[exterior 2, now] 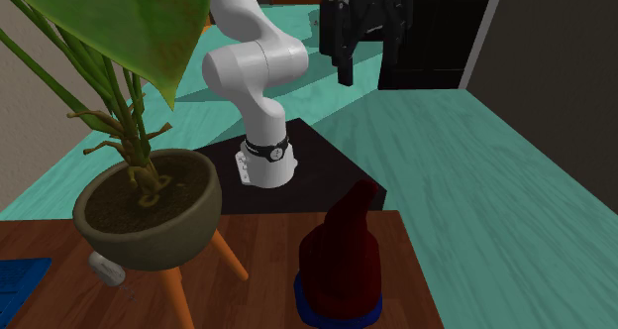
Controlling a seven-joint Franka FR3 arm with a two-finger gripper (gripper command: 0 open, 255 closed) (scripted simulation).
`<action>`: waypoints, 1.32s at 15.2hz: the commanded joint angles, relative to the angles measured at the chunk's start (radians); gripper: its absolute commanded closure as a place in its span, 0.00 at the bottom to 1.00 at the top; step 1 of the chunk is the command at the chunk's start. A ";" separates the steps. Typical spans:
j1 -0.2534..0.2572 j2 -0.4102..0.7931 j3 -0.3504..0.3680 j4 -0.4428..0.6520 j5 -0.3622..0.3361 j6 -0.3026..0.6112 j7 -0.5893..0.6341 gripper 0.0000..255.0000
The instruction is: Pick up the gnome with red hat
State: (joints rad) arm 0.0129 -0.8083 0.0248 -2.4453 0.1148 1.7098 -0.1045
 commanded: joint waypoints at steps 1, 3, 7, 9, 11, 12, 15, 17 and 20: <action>0.000 0.000 0.000 0.000 0.000 0.000 0.000 0.00; -0.032 -0.002 0.021 -0.050 -0.023 0.121 0.041 0.00; -0.105 0.014 0.067 -0.133 -0.077 0.366 0.134 0.00; -0.149 0.033 0.092 -0.165 -0.109 0.488 0.187 0.00; -0.202 0.057 0.121 -0.192 -0.146 0.610 0.247 0.00; -0.231 0.071 0.137 -0.202 -0.166 0.670 0.279 0.00; -0.309 0.106 0.180 -0.220 -0.217 0.802 0.360 0.00; -0.313 0.114 0.185 -0.242 -0.220 0.832 0.367 0.00; -0.319 0.129 0.194 -0.273 -0.226 0.878 0.377 0.00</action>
State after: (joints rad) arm -0.3036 -0.6840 0.2140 -2.7083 -0.1089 2.5713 0.2670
